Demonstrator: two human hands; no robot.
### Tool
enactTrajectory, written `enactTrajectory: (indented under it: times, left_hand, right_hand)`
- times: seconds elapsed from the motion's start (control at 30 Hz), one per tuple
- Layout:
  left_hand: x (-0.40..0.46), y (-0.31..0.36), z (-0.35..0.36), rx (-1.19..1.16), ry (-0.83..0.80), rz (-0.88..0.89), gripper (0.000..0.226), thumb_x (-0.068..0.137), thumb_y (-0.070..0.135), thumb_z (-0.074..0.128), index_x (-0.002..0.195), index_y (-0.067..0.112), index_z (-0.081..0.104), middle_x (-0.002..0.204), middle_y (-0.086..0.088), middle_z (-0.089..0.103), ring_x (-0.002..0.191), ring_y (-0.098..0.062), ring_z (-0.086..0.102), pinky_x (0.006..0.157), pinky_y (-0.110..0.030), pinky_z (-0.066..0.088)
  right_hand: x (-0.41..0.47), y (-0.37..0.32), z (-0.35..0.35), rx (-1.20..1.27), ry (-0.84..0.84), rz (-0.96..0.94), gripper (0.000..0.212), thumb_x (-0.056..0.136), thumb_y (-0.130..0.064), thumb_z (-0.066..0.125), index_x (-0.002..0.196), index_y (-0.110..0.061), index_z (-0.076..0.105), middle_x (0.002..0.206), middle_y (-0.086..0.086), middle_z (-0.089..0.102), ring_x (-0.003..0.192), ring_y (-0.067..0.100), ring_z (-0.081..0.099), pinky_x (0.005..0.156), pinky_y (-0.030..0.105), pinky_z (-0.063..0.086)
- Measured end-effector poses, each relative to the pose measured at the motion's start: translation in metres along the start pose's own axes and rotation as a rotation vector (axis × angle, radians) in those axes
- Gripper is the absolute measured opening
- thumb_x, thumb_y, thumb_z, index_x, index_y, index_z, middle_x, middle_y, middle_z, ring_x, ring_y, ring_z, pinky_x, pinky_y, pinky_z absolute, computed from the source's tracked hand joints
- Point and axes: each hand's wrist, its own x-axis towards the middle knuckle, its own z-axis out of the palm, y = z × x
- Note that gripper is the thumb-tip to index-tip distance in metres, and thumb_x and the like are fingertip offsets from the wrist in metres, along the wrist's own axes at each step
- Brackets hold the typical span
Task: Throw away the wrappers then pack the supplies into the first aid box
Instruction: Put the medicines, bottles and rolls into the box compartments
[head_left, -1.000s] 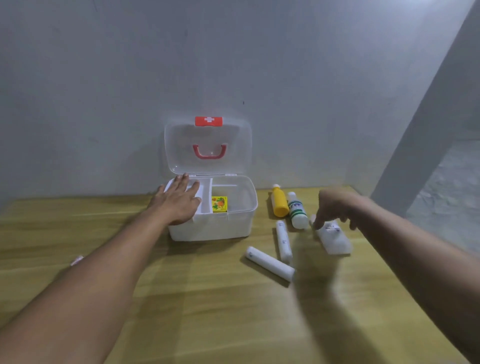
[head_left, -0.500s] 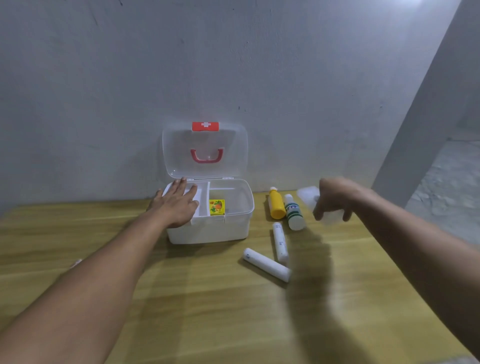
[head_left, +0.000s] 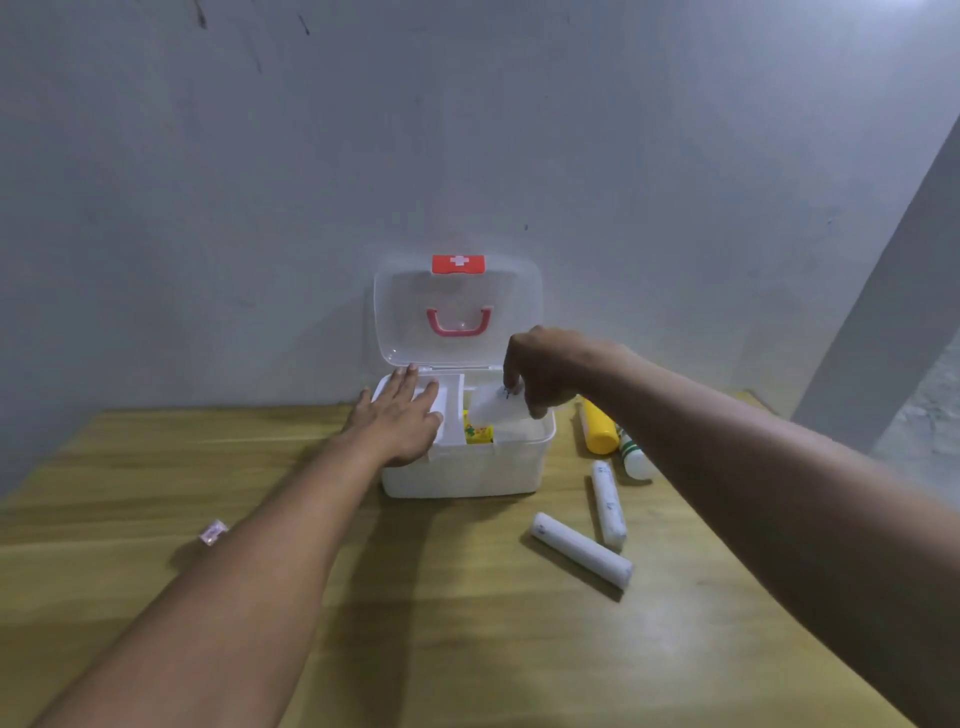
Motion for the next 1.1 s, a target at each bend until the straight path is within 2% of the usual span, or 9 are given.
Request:
enactTrajectory:
  times: [0.1,0.27,0.47,0.57,0.7,0.83,0.97,1.03,1.1]
  left_hand:
    - [-0.001,-0.001,0.001,0.0,0.005,-0.001,0.056,0.1,0.039,0.016,0.152,0.028,0.0,0.16,-0.001,-0.016,0.148,-0.016,-0.014,0.12,-0.049,0.0]
    - [-0.001,-0.001,0.002,-0.002,0.011,0.007,0.056,0.1,0.04,0.016,0.152,0.027,0.0,0.16,-0.001,-0.016,0.148,-0.017,-0.013,0.119,-0.049,-0.001]
    - [-0.002,-0.003,0.002,-0.009,0.01,0.01,0.056,0.1,0.039,0.016,0.152,0.027,0.0,0.16,-0.002,-0.016,0.147,-0.016,-0.014,0.119,-0.048,-0.001]
    - [-0.001,-0.003,0.002,-0.012,0.014,0.011,0.056,0.1,0.039,0.016,0.152,0.028,0.0,0.16,-0.001,-0.016,0.147,-0.016,-0.014,0.12,-0.048,-0.001]
    - [0.001,-0.004,0.003,-0.013,0.01,0.008,0.056,0.1,0.038,0.016,0.152,0.028,0.0,0.16,-0.001,-0.016,0.147,-0.015,-0.014,0.12,-0.049,0.0]
    - [0.0,-0.005,0.004,-0.015,0.015,0.009,0.055,0.1,0.039,0.016,0.152,0.028,0.0,0.16,-0.001,-0.016,0.147,-0.015,-0.014,0.12,-0.049,0.0]
    - [0.0,-0.003,0.004,-0.017,0.016,0.002,0.056,0.1,0.039,0.017,0.152,0.028,0.001,0.16,-0.001,-0.016,0.147,-0.015,-0.014,0.12,-0.048,0.0]
    - [-0.001,-0.003,0.003,-0.017,0.017,-0.003,0.056,0.1,0.039,0.017,0.152,0.028,0.001,0.16,-0.001,-0.016,0.147,-0.016,-0.014,0.119,-0.048,-0.001]
    - [-0.001,-0.003,0.003,-0.013,0.016,-0.001,0.055,0.1,0.039,0.016,0.152,0.028,0.0,0.16,-0.001,-0.017,0.147,-0.016,-0.014,0.12,-0.048,0.0]
  right_hand:
    - [0.015,-0.009,0.011,0.027,-0.033,0.0,0.049,0.069,-0.016,0.084,0.116,-0.014,0.069,0.11,0.009,0.068,0.088,0.024,0.06,0.08,0.032,0.053]
    - [0.027,-0.012,0.027,0.07,-0.047,-0.035,0.052,0.071,-0.019,0.083,0.12,-0.013,0.066,0.114,0.009,0.065,0.088,0.023,0.056,0.071,0.026,0.043]
    - [0.038,-0.013,0.049,0.293,-0.014,0.005,0.066,0.064,-0.03,0.088,0.123,-0.017,0.062,0.121,0.009,0.063,0.103,0.027,0.059,0.085,0.034,0.052]
    - [0.037,-0.012,0.053,0.389,0.018,0.063,0.069,0.063,-0.03,0.089,0.123,-0.01,0.061,0.118,0.011,0.064,0.1,0.027,0.062,0.082,0.033,0.052]
    - [0.035,-0.011,0.055,0.389,-0.038,0.151,0.06,0.068,-0.022,0.086,0.119,0.0,0.061,0.107,0.014,0.071,0.092,0.026,0.07,0.078,0.03,0.054]
    - [0.043,-0.02,0.065,0.295,0.044,0.139,0.052,0.07,-0.014,0.08,0.117,-0.003,0.061,0.113,0.012,0.067,0.098,0.028,0.064,0.082,0.033,0.055]
    - [0.051,-0.027,0.072,0.279,0.105,0.137,0.052,0.071,-0.019,0.079,0.119,-0.007,0.062,0.113,0.009,0.067,0.1,0.026,0.062,0.084,0.032,0.052]
    - [0.051,-0.027,0.072,0.297,0.109,0.143,0.049,0.071,-0.02,0.079,0.115,-0.005,0.063,0.109,0.009,0.067,0.091,0.025,0.06,0.076,0.03,0.05]
    - [0.048,-0.026,0.072,0.331,0.108,0.157,0.04,0.07,-0.021,0.082,0.102,-0.005,0.063,0.092,0.008,0.064,0.079,0.023,0.053,0.067,0.028,0.043]
